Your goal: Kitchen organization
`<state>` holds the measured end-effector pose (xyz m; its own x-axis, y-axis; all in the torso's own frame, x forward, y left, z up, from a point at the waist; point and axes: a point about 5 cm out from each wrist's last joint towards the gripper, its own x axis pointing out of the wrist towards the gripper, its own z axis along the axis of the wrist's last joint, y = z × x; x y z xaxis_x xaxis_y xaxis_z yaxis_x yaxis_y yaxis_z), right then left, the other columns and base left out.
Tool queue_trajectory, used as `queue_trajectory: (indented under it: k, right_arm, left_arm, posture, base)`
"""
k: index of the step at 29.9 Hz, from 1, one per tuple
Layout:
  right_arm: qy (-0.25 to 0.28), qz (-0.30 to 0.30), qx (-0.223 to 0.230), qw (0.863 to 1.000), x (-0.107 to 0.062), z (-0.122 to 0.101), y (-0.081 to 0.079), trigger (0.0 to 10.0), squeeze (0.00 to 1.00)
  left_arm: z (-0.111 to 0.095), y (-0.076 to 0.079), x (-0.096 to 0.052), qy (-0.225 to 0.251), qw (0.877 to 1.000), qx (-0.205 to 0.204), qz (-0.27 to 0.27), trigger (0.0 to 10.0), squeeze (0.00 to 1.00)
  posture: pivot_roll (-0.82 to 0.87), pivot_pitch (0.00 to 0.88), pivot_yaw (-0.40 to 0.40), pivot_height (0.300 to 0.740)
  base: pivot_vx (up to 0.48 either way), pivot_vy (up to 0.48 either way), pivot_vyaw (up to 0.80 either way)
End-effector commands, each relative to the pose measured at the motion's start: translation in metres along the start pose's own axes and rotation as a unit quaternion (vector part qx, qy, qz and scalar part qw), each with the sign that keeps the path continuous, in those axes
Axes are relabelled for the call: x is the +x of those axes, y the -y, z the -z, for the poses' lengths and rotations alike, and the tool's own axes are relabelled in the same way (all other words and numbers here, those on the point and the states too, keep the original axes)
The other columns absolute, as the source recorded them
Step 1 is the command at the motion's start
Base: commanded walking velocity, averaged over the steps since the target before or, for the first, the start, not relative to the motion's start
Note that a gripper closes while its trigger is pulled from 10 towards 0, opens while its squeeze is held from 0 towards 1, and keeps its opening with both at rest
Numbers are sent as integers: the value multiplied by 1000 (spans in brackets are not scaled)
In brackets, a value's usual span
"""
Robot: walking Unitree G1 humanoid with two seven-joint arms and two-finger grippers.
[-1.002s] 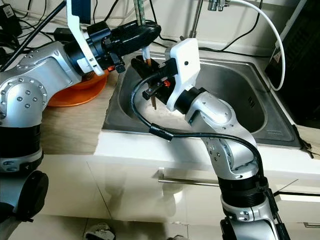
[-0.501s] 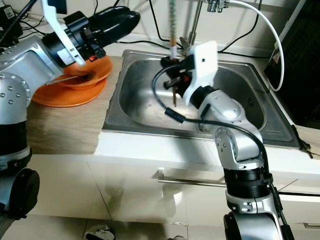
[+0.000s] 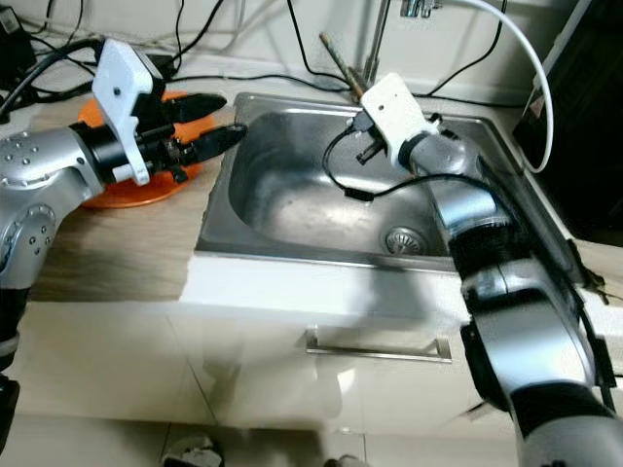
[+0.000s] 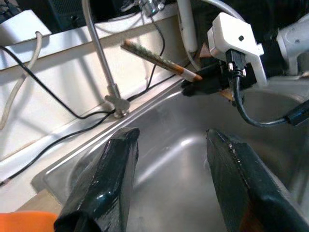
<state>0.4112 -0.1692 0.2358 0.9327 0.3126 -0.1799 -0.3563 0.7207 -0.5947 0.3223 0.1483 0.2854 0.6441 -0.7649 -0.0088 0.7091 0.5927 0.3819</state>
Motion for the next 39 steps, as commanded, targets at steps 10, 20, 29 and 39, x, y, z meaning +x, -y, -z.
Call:
queue_trajectory:
  k: [10,20,29,39]
  right_arm:
    - [-74,-26,-31,996,8,20,-9,10000,0]
    - [-98,-41,-62,992,9,39,-28,10000,0]
    - [-108,-48,-62,991,9,46,-38,10000,0]
    - [-111,-63,-54,990,10,49,-47,10000,404]
  left_arm:
    - [-6,2,-12,-19,999,12,24,10000,0]
    - [2,20,-27,-56,997,-16,59,10000,0]
    - [8,25,-36,-73,995,-28,55,10000,0]
    - [3,26,-38,-76,996,-26,49,10000,0]
  posture:
    - [138,163,-63,740]
    - [188,214,-107,740]
    - [203,216,-125,740]
    - [215,206,-132,740]
  base:
    - [0,0,0]
    - [0,0,0]
    - [0,0,0]
    - [0,0,0]
